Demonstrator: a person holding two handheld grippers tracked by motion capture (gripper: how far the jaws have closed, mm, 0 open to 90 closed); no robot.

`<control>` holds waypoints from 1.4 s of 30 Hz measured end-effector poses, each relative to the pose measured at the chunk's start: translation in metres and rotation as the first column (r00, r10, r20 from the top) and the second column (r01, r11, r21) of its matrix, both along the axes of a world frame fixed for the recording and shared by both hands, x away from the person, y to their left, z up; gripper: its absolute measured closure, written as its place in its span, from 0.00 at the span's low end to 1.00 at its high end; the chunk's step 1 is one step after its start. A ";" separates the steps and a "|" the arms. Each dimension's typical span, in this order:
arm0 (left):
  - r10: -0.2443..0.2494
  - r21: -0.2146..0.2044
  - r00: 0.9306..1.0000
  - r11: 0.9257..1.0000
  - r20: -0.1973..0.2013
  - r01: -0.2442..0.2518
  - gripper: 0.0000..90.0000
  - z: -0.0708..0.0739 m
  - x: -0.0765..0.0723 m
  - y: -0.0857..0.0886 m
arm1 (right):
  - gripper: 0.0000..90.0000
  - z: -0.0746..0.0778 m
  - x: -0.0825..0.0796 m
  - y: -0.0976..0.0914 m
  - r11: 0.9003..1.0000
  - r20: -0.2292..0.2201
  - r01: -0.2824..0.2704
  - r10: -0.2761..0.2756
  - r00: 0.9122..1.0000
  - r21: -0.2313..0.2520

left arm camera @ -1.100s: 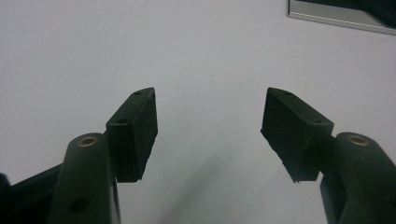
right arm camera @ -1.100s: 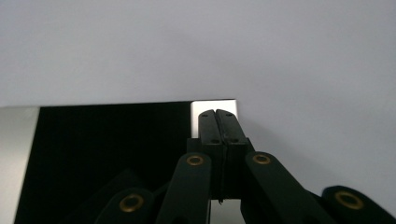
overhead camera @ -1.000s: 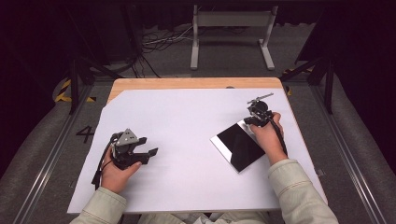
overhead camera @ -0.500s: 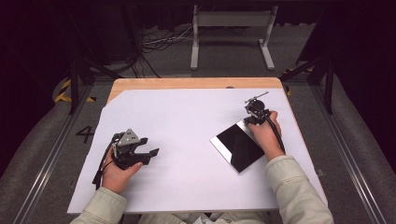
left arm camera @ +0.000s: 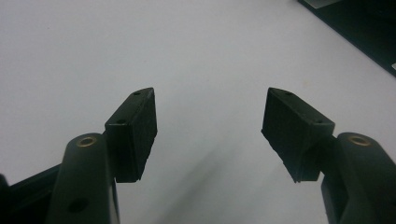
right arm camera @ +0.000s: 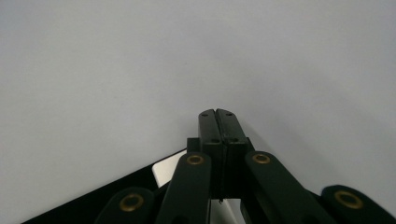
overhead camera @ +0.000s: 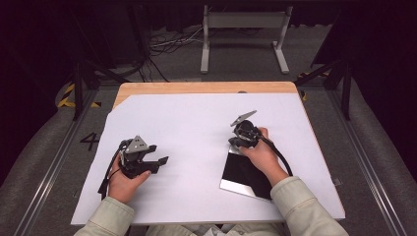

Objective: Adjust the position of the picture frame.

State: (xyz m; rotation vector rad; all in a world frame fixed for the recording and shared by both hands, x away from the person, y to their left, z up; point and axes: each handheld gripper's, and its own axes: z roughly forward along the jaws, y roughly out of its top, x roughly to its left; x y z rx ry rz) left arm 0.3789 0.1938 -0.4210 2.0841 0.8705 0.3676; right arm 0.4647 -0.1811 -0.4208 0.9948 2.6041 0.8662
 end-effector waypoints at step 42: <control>-0.010 0.019 1.000 1.000 -0.005 0.010 0.39 -0.001 0.000 -0.007 | 1.00 -0.003 -0.123 -0.072 0.991 0.021 -0.080 0.083 0.996 -0.107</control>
